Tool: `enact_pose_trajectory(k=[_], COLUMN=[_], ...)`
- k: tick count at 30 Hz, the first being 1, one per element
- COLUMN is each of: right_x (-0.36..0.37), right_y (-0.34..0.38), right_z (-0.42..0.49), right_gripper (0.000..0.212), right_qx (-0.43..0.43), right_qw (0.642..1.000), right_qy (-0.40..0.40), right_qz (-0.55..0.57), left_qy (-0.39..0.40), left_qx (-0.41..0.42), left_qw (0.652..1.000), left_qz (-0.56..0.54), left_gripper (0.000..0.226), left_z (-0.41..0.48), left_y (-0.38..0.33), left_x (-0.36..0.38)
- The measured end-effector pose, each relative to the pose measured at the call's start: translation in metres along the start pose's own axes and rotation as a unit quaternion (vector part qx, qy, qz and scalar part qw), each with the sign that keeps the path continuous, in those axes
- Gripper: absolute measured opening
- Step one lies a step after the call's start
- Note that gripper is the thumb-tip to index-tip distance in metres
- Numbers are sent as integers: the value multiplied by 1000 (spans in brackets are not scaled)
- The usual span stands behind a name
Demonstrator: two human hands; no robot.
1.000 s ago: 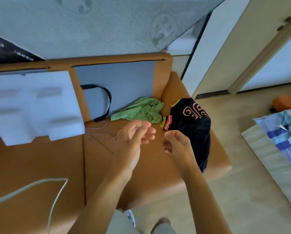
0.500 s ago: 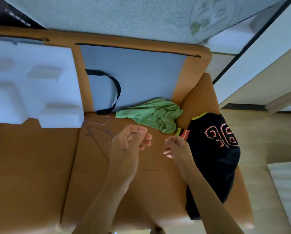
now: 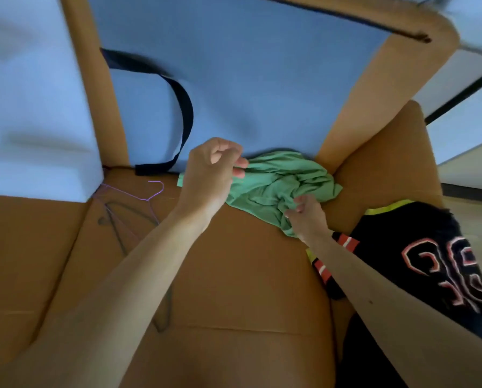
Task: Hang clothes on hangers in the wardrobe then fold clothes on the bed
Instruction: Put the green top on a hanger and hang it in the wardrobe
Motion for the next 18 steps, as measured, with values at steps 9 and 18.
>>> enact_pose_trajectory(k=[9, 18], right_x=[50, 67], right_y=[-53, -87], right_z=[110, 159], right_gripper=[87, 56], right_qx=[-37, -58], right_qw=[982, 962], right_qy=[-6, 49], right_qz=[-187, -261], left_qy=[68, 207], left_qx=[25, 65], left_qw=[992, 931], left_qz=[103, 295], left_gripper=[18, 15], left_z=[110, 109], left_y=[101, 187], left_x=[66, 49])
Point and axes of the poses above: each hand's wrist, its own z-axis towards the middle knuckle, its own x-axis out of the palm, y = z × x, the point moved 7 cm from there along z, towards the middle knuckle, and after that the axes turned 4 degrees about -y, right-handed, at the moved point
